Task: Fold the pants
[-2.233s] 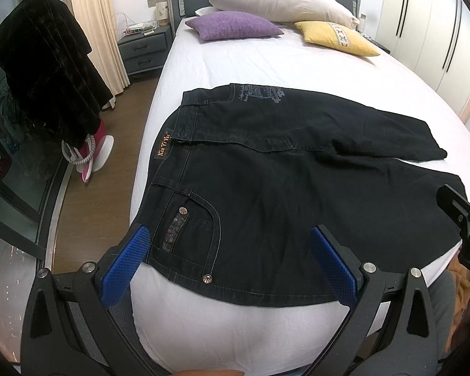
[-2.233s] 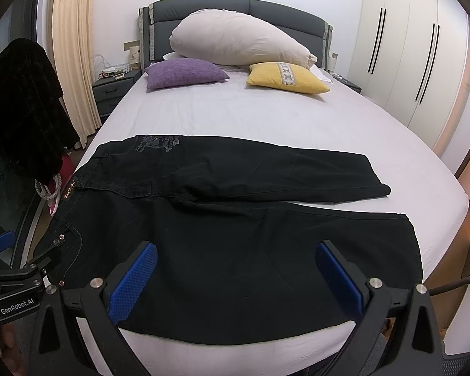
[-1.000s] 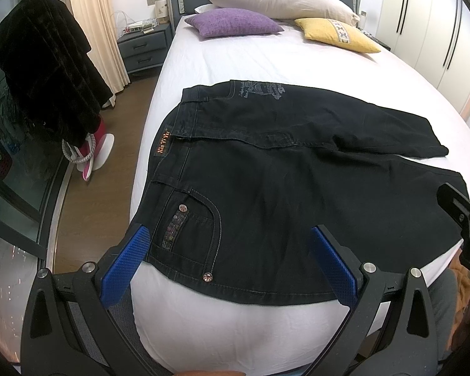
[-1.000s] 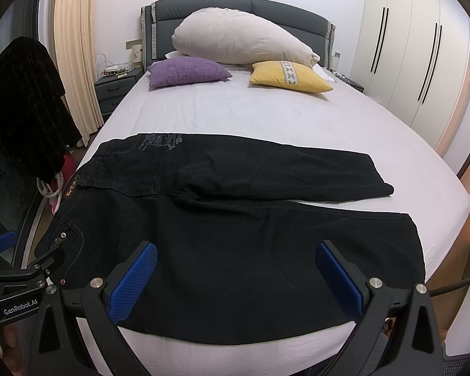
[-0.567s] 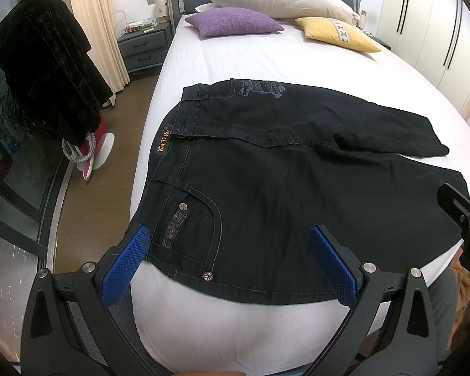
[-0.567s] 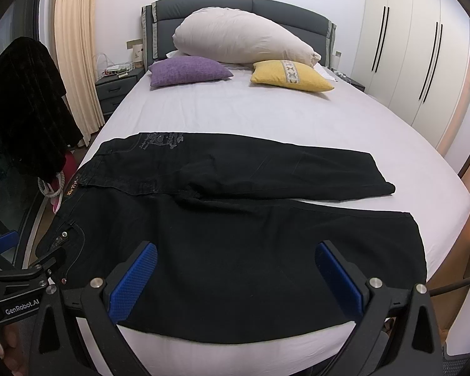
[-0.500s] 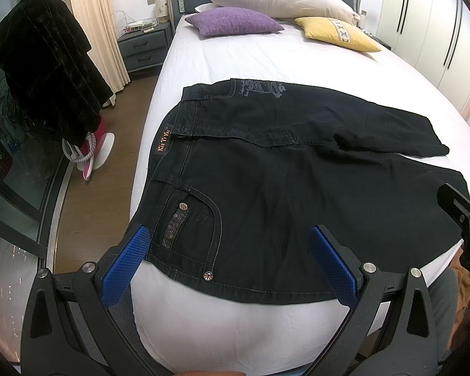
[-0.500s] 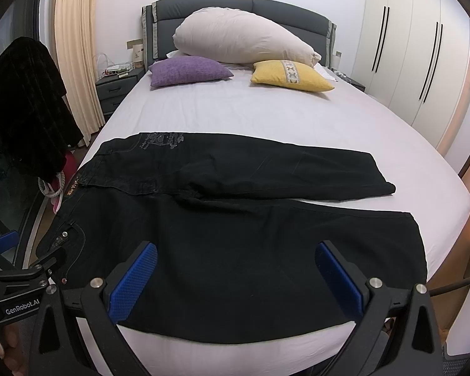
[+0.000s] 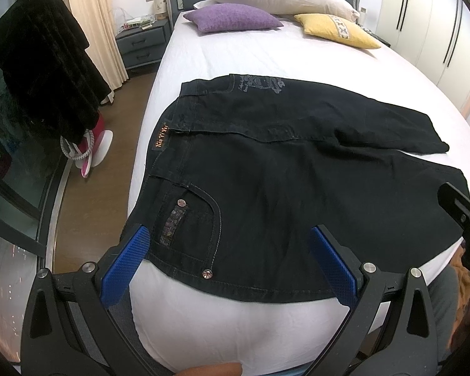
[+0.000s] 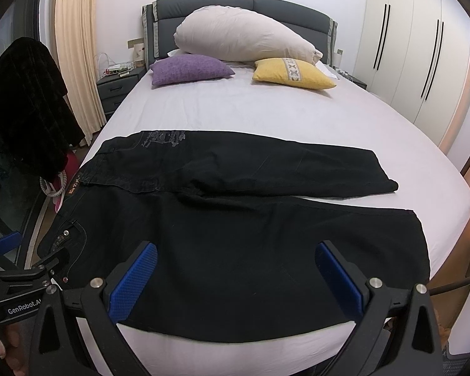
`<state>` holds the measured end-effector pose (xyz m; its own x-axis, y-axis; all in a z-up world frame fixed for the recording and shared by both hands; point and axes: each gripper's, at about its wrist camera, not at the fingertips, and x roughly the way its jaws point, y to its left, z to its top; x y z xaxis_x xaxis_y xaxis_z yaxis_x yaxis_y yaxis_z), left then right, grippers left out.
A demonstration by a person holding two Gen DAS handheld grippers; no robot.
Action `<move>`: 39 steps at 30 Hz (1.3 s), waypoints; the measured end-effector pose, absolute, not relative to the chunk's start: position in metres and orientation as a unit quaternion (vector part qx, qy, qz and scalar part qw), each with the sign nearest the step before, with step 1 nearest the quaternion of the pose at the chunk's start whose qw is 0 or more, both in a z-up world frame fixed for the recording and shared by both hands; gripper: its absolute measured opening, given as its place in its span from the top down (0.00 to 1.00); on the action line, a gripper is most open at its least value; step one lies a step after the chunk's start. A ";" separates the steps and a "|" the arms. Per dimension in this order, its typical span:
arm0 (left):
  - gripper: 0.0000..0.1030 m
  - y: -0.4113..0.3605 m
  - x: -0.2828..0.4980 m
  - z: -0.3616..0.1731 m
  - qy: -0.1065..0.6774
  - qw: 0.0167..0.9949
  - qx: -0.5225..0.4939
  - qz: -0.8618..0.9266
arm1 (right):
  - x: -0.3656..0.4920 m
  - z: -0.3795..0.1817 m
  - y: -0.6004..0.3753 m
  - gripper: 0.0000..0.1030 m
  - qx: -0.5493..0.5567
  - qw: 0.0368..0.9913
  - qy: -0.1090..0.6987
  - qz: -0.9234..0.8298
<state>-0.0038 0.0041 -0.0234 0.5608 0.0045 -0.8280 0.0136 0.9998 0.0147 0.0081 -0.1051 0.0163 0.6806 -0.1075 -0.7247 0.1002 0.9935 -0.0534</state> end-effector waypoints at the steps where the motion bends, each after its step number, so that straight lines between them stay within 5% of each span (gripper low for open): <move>1: 0.00 0.004 -0.003 -0.024 0.470 0.883 0.011 -0.003 | 0.008 0.016 -0.104 0.00 -0.005 0.917 0.396 -0.056; 19: 0.00 0.014 0.061 -0.050 0.527 0.841 -0.057 -0.111 | 0.053 0.020 -0.144 0.00 0.032 0.918 0.393 0.053; 30: 0.00 0.030 0.287 -0.041 0.485 0.850 0.095 -0.181 | 0.155 0.013 -0.197 0.06 0.046 0.898 0.396 0.189; 39: 0.08 0.001 0.427 -0.094 0.559 0.762 0.153 -0.289 | 0.224 -0.022 -0.215 0.19 0.035 0.873 0.423 0.241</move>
<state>0.4273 0.0013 -0.0938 0.2085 -0.2704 -0.9399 0.6119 0.7858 -0.0903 0.2240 -0.2153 -0.0216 0.5265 0.4504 -0.7211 -0.3917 0.8813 0.2645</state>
